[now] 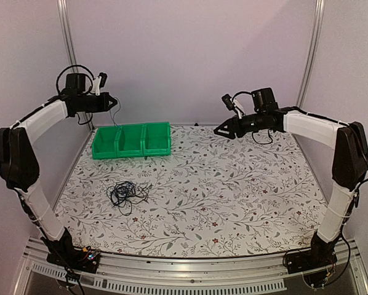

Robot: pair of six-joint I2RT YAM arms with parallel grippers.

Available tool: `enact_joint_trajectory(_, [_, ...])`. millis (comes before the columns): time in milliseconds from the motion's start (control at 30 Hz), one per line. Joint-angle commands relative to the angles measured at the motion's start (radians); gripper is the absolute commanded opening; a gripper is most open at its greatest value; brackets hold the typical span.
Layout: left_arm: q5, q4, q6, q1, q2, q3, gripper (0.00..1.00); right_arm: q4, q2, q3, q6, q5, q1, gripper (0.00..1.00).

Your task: Untangle the cables

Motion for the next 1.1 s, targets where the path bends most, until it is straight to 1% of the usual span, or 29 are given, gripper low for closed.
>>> enact_joint_trajectory(0, [-0.072,-0.017,0.009,0.046,-0.013,0.051,0.00,-0.010,-0.041,-0.019,-0.013,0.018,0.006,0.57])
enact_joint_trajectory(200, [-0.077,-0.001,-0.006,0.108,-0.001,0.042,0.00,-0.017,-0.054,-0.044,-0.026,0.036,0.007,0.58])
enact_joint_trajectory(433, [-0.060,0.071,-0.042,0.154,0.024,-0.009,0.00,-0.031,-0.061,-0.057,-0.052,0.064,0.017,0.59])
enact_joint_trajectory(667, [-0.067,0.084,-0.059,0.164,0.093,0.026,0.00,-0.044,-0.070,-0.074,-0.087,0.098,0.033,0.59])
enact_joint_trajectory(1067, [-0.001,0.214,-0.210,0.151,0.203,0.026,0.00,-0.058,-0.086,-0.104,-0.125,0.125,0.038,0.60])
